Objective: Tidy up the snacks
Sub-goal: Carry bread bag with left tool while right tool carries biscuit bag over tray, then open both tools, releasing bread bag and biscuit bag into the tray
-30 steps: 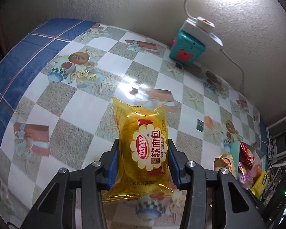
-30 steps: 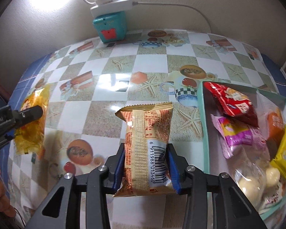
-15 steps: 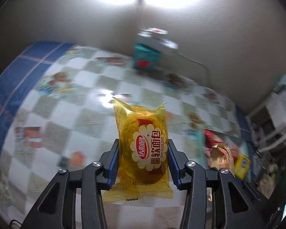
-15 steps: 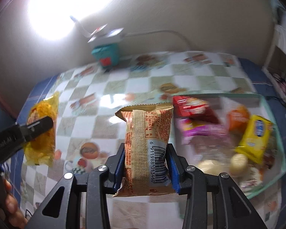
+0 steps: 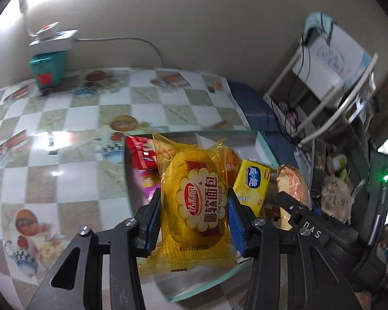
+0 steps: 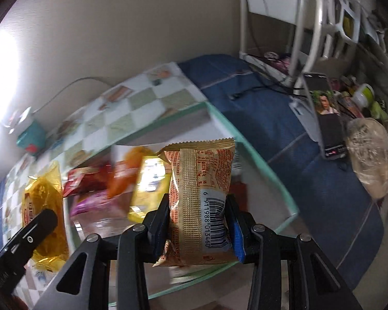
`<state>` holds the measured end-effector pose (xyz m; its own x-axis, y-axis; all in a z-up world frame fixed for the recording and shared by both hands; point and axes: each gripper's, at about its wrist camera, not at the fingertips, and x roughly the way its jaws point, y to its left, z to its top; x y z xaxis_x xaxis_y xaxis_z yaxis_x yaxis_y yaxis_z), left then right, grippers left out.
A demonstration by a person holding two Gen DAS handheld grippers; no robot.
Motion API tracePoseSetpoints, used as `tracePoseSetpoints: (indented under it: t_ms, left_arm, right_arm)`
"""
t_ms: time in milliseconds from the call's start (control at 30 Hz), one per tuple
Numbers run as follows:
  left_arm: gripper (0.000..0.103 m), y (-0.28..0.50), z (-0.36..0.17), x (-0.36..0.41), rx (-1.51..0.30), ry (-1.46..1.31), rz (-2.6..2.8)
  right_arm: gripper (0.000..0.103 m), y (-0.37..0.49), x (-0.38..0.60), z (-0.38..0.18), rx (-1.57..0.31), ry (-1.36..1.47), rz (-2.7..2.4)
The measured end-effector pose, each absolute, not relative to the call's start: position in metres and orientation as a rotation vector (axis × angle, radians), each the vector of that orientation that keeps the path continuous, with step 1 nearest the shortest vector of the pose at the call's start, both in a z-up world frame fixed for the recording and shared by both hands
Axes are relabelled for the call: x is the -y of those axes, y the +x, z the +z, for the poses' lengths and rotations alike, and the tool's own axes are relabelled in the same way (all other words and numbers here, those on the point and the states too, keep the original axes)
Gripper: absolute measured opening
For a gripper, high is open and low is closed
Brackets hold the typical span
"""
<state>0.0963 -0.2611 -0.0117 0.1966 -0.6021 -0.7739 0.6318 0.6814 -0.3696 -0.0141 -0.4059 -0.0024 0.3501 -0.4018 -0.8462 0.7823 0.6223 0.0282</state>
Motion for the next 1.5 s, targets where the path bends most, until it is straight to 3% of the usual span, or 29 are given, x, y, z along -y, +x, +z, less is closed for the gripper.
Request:
tracePoseSetpoints:
  t_ms: [67,200,300,367,433,500,567,633,700,1000,1500]
  left_arm:
    - [0.051,0.096,-0.019,0.272,-1.079,0.058,-0.873]
    - [0.069,0.088,-0.026,0.277,-1.099,0.070,-0.897]
    - [0.073,0.083,-0.025,0.265,-1.099,0.071,-0.888]
    - [0.078,0.082,-0.022,0.251,-1.094,0.079,-0.860]
    - [0.083,0.081,-0.017,0.230,-1.061,0.111,-0.793]
    - [0.087,0.082,-0.013,0.213,-1.035,0.137,-0.719]
    - [0.089,0.084,-0.010,0.186,-1.012,0.144,-0.621]
    - [0.096,0.085,-0.009,0.166,-1.008,0.137,-0.561]
    - [0.103,0.081,-0.010,0.143,-1.001,0.142,-0.502]
    - [0.103,0.060,-0.012,0.082,-1.032,0.106,-0.392]
    - [0.103,0.040,0.001,0.066,-0.971,0.153,-0.299]
  right_arm:
    - [0.044,-0.015,0.412,-0.009,-0.934,0.492,-0.804]
    - [0.044,-0.012,0.417,-0.023,-0.954,0.538,-0.771]
    - [0.049,-0.015,0.415,-0.025,-0.944,0.549,-0.766]
    - [0.070,-0.018,0.412,-0.024,-0.918,0.561,-0.760]
    - [0.070,-0.019,0.407,-0.021,-0.905,0.556,-0.753]
    - [0.078,-0.022,0.400,-0.018,-0.895,0.539,-0.751]
    - [0.095,-0.023,0.391,-0.014,-0.878,0.517,-0.737]
    - [0.103,-0.027,0.382,-0.009,-0.862,0.500,-0.719]
    - [0.103,-0.031,0.373,-0.004,-0.853,0.481,-0.714]
    - [0.103,-0.043,0.314,0.015,-0.856,0.385,-0.612]
    - [0.103,-0.045,0.247,0.027,-0.888,0.275,-0.498]
